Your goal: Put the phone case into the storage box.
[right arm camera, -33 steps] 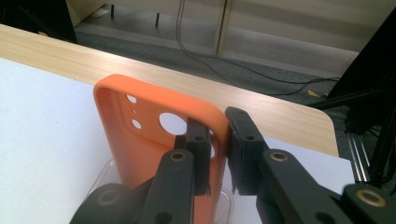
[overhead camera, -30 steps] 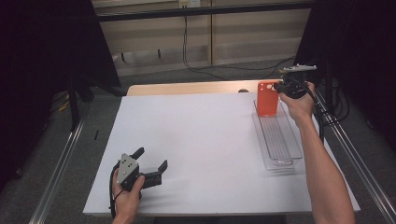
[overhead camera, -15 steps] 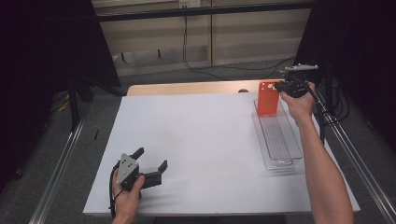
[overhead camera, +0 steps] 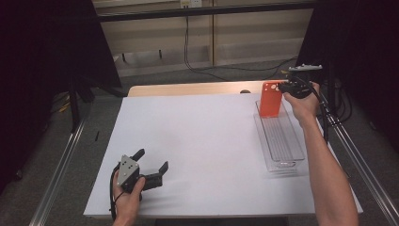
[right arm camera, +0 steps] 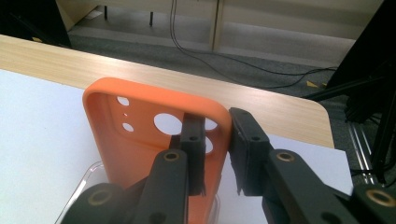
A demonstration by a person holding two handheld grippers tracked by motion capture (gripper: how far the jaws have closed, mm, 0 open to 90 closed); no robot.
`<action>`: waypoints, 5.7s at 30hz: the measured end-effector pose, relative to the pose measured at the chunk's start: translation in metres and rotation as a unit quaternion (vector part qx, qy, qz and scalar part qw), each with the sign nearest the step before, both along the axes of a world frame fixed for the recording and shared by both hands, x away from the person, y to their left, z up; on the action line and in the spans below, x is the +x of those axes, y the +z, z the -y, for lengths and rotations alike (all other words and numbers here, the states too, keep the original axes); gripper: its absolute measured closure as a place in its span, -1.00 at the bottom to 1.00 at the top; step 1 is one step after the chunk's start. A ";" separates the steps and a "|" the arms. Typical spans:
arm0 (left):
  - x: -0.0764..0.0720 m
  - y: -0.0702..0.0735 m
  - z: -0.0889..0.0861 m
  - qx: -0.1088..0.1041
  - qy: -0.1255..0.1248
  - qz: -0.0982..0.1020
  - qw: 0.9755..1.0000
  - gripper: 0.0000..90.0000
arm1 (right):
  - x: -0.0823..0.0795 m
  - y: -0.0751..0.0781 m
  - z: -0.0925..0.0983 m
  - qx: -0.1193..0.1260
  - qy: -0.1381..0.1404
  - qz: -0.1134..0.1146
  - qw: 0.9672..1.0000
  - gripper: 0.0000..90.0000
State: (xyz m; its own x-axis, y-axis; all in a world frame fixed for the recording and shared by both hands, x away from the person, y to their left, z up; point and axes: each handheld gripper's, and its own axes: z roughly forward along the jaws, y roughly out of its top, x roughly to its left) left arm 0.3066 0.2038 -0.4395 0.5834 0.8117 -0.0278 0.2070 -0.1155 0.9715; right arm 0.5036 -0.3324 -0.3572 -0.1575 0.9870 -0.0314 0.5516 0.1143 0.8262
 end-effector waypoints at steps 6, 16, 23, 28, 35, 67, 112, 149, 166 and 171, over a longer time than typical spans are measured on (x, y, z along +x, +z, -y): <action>0.000 0.000 0.000 0.000 0.000 0.000 1.000 -0.95 | -0.001 0.001 0.001 -0.002 -0.006 0.001 1.000 0.55; 0.000 0.000 -0.001 0.003 0.000 0.000 1.000 -0.95 | -0.005 0.004 0.001 0.001 -0.009 0.009 1.000 0.44; 0.001 -0.001 -0.001 0.006 0.000 -0.006 1.000 -0.95 | -0.008 0.004 0.001 0.007 -0.007 0.012 1.000 0.34; 0.001 0.000 -0.001 0.006 0.001 -0.004 1.000 -0.95 | -0.011 0.006 0.001 0.003 -0.007 0.012 1.000 0.17; 0.000 0.000 -0.001 -0.001 0.003 -0.003 1.000 -0.95 | -0.016 0.007 0.002 0.008 -0.007 0.015 1.000 -0.06; 0.001 0.002 -0.005 -0.006 0.012 0.000 1.000 -0.95 | -0.049 0.002 -0.006 0.046 0.001 0.080 0.996 -0.82; -0.014 0.006 -0.013 -0.020 0.035 0.013 0.999 -0.96 | -0.140 -0.003 -0.036 0.042 0.052 0.183 0.981 -0.92; -0.025 0.011 -0.006 -0.024 0.029 0.016 0.999 -0.97 | -0.234 -0.034 -0.034 0.070 0.061 0.208 0.974 -0.98; -0.026 0.011 -0.005 -0.015 0.036 0.017 0.999 -0.98 | -0.259 -0.055 -0.028 0.066 0.057 0.198 0.976 -1.00; -0.026 0.011 -0.005 -0.019 0.036 0.016 0.999 -0.98 | -0.262 -0.064 -0.024 0.062 0.052 0.192 0.978 -1.00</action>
State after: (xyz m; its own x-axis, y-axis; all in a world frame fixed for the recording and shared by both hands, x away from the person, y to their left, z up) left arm 0.2807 0.2086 -0.4285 0.5243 0.8505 -0.0413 0.1815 -0.0642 0.9813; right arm 0.2418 -0.3080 -0.4212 -0.2578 0.9662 0.0103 0.1884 0.0399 0.9813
